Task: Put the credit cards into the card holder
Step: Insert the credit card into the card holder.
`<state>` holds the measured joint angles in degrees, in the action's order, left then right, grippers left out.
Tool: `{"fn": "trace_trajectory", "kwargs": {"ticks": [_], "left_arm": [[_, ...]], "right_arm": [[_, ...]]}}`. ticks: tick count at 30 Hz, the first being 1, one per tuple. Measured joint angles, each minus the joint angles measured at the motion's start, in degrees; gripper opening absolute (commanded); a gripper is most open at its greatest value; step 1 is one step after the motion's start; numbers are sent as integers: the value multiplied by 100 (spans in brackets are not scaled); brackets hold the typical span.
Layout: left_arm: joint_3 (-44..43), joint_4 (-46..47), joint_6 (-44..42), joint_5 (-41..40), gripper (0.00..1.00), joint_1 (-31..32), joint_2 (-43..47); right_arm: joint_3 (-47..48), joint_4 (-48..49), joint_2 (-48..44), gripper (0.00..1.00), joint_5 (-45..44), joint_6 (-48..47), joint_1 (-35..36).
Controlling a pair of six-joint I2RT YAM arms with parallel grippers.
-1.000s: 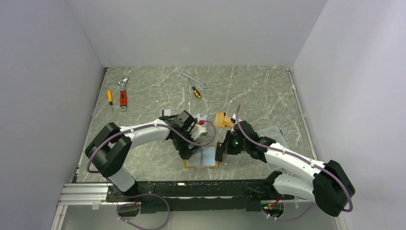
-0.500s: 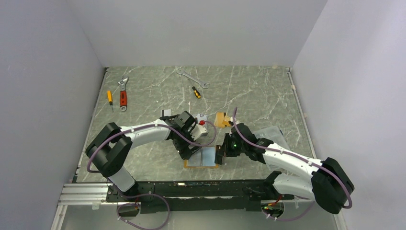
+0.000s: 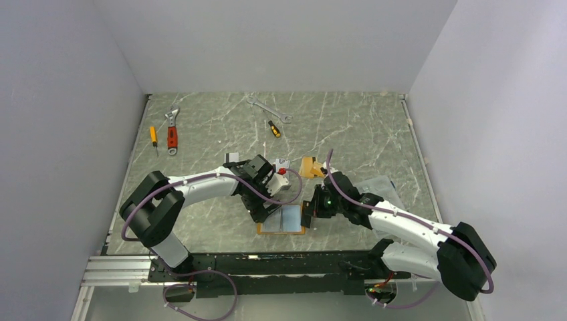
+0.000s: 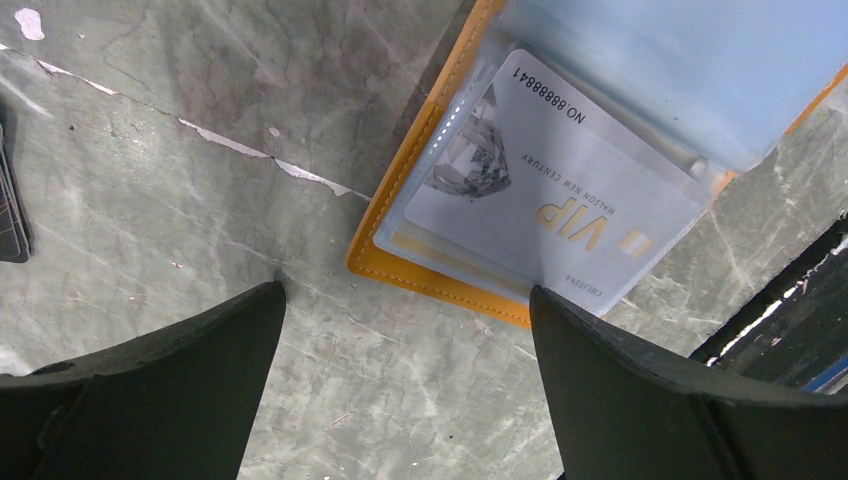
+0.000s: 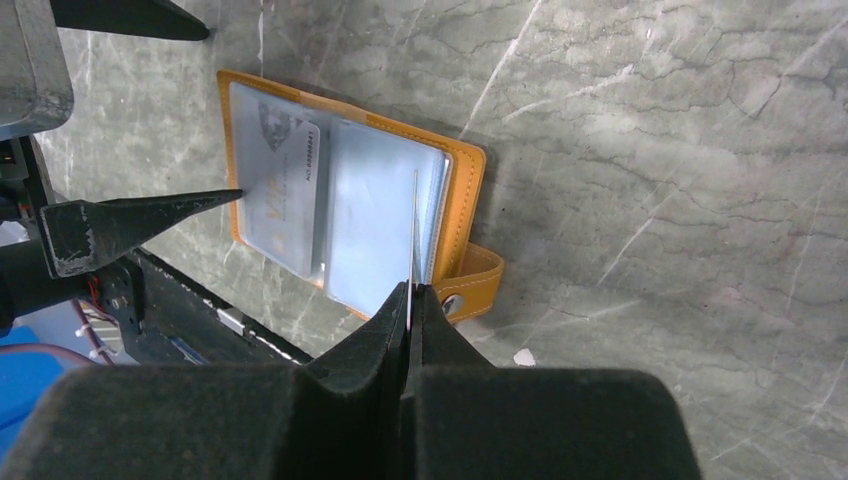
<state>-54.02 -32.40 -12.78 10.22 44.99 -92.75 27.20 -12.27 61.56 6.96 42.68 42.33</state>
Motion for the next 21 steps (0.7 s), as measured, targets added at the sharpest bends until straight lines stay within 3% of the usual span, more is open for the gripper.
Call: {"fn": "trace_trajectory", "kwargs": {"ticks": [21], "left_arm": [[0, -2, -4, -2, 99, 0, 2]], "right_arm": [[-435, 822, 192, 0, 264, 411, 39]]}}
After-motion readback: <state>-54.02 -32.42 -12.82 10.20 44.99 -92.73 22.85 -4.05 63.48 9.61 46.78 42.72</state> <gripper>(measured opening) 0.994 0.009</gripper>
